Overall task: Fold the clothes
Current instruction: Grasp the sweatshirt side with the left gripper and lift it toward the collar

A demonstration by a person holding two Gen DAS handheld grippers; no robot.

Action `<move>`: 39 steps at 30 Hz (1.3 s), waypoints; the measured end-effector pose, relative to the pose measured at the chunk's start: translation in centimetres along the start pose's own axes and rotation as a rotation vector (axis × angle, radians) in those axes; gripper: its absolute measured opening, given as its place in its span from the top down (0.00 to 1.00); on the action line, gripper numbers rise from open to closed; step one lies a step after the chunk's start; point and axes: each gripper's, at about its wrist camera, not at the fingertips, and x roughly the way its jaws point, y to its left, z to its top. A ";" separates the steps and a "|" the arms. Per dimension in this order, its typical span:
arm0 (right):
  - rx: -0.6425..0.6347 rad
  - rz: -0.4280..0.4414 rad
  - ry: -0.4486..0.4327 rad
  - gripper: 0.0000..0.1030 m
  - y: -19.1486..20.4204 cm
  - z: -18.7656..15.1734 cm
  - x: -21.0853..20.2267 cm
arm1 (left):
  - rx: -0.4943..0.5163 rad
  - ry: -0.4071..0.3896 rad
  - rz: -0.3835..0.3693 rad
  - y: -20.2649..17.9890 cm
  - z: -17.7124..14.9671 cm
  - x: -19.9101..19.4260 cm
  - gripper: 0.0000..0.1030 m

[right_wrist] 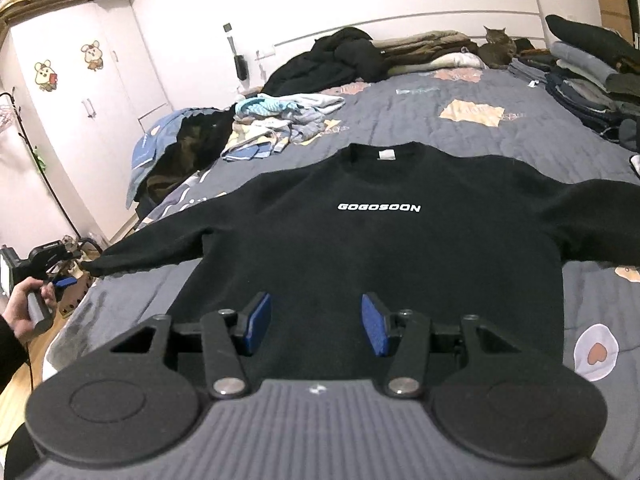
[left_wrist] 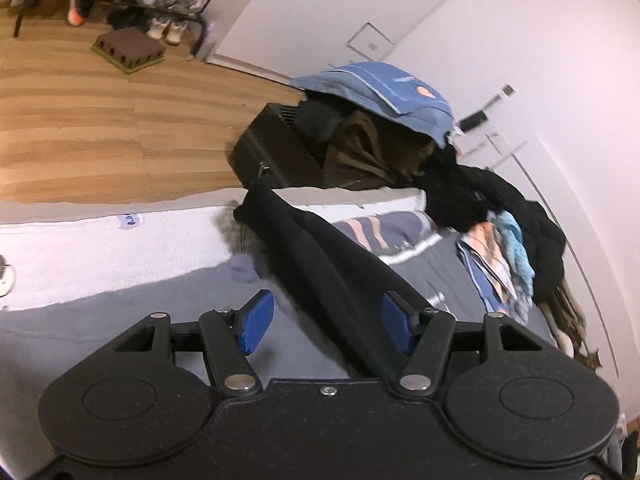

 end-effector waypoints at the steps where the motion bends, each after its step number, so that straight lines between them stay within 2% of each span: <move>1: 0.004 -0.001 0.005 0.52 0.0 0.0 0.3 | -0.011 -0.001 0.005 0.1 0.2 0.7 0.45; 9: 0.014 -0.013 0.059 0.52 -0.2 -0.8 3.0 | -0.054 0.015 0.046 0.8 0.4 6.0 0.47; 14: 0.029 -0.019 0.082 0.52 -1.0 -1.2 4.1 | -0.071 0.004 0.121 1.0 -0.1 8.3 0.48; 15: 0.033 -0.019 0.081 0.51 -1.2 -1.3 4.2 | -0.055 -0.003 0.127 0.9 -0.2 8.5 0.52; 16: 0.038 -0.019 0.081 0.51 -1.4 -1.3 4.3 | -0.027 -0.008 0.134 0.5 -0.2 8.7 0.73; 17: 0.042 -0.019 0.080 0.51 -1.6 -1.4 4.4 | 0.028 -0.012 0.144 -0.1 -0.2 8.7 0.86; 19: 0.053 -0.017 0.077 0.51 -2.2 -1.6 4.4 | 0.119 -0.040 0.135 -1.7 -0.1 8.2 0.94; 21: 0.068 -0.014 0.072 0.51 -3.2 -1.7 4.4 | 0.172 -0.080 0.108 -3.6 0.1 7.1 0.94; 26: 0.100 0.003 0.045 0.52 -5.8 -1.4 4.7 | 0.378 -0.136 -0.044 -11.7 -0.7 3.4 0.95; 30: 0.100 0.019 0.005 0.51 -7.8 0.0 5.4 | 0.554 -0.127 -0.210 -19.8 -4.6 0.3 0.95; 34: 0.084 0.048 -0.041 0.51 -9.9 2.3 6.6 | 0.719 -0.063 -0.382 -28.1 -12.6 -2.0 0.95; 39: 0.127 0.048 -0.114 0.51 -13.2 4.5 7.4 | 0.895 0.077 -0.568 -35.8 -26.3 -3.7 0.95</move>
